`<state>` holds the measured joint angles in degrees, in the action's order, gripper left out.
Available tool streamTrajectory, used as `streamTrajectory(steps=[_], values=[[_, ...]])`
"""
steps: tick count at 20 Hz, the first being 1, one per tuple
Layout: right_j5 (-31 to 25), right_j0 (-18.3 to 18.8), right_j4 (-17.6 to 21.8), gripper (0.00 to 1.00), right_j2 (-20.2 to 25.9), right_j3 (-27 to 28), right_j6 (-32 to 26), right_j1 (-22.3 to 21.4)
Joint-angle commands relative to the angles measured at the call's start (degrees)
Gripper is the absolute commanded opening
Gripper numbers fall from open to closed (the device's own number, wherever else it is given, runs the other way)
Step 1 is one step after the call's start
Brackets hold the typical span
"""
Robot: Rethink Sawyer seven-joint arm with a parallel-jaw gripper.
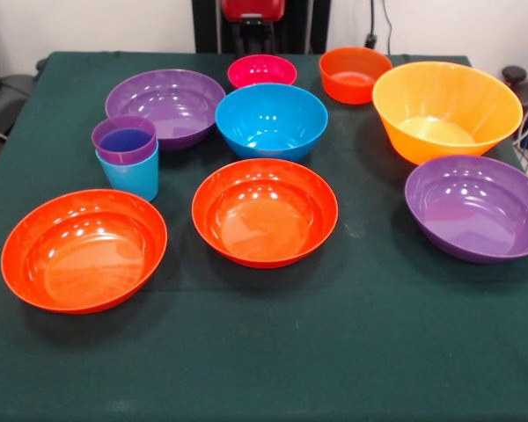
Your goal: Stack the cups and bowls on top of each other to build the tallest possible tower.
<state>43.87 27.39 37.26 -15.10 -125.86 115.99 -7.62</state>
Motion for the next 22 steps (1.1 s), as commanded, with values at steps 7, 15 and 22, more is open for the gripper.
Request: streamTrajectory(steps=[7, 15, 22], values=[[2.15, -0.08, -2.87, 1.0, 5.26, 8.05, 7.44, 2.71], [2.34, 0.53, -2.52, 1.0, 4.92, 9.27, 7.11, 3.54], [5.45, 0.3, -2.86, 1.0, 3.81, 9.59, 6.48, 6.19]])
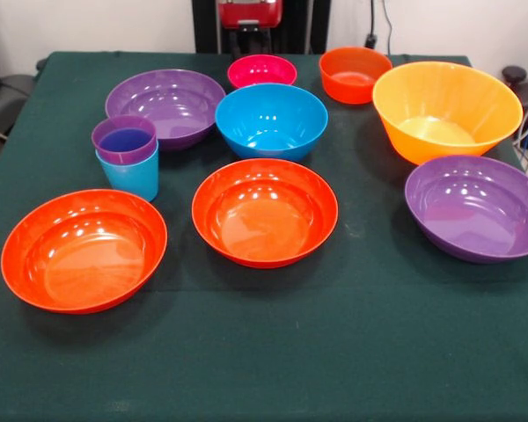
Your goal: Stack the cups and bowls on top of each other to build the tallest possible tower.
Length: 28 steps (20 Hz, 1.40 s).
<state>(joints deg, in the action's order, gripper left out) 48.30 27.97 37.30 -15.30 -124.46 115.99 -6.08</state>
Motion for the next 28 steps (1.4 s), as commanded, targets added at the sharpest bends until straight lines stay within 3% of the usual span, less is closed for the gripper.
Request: streamTrajectory(steps=[1, 15, 28], values=[[0.71, -0.15, -2.67, 1.0, 4.05, 8.41, 6.51, 4.63], [-0.41, 0.49, -1.73, 1.0, 3.86, 10.32, 6.46, 5.46], [-12.12, 2.18, -0.46, 1.0, 5.86, 6.66, 8.12, -3.39]])
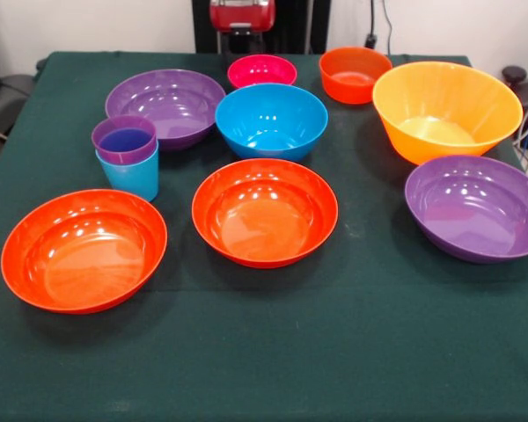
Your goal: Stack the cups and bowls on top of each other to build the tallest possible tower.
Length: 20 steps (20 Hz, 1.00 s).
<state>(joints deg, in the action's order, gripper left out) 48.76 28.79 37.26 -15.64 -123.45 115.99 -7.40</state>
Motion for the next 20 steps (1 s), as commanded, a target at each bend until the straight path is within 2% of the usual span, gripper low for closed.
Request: streamTrajectory(steps=[1, 9, 20], values=[[-13.2, 1.81, -0.23, 1.0, 6.57, 5.54, 8.31, -2.53], [-20.09, 3.84, 0.94, 1.0, 8.38, 4.59, 7.19, -6.81], [-23.94, 2.59, -0.46, 1.0, 8.67, 3.6, 6.28, -8.34]])
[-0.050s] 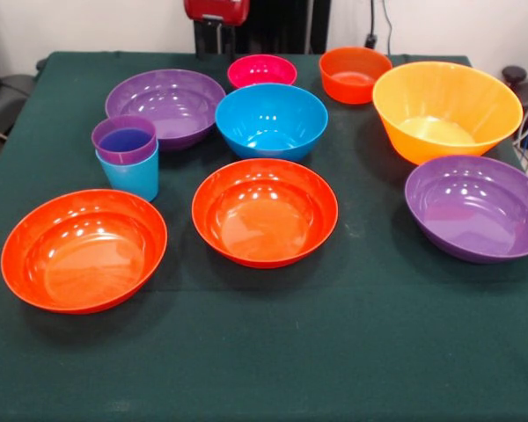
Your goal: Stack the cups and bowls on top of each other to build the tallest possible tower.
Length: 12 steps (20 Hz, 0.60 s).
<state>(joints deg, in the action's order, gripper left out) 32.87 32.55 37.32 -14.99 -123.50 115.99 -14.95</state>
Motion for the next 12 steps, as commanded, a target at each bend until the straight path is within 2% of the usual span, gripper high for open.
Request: streamTrajectory(steps=[1, 12], values=[[-8.62, -1.35, -0.69, 1.0, 8.29, 3.56, 6.25, -1.16], [-14.44, -2.88, -2.0, 1.0, 10.0, 3.36, 5.77, -5.21]])
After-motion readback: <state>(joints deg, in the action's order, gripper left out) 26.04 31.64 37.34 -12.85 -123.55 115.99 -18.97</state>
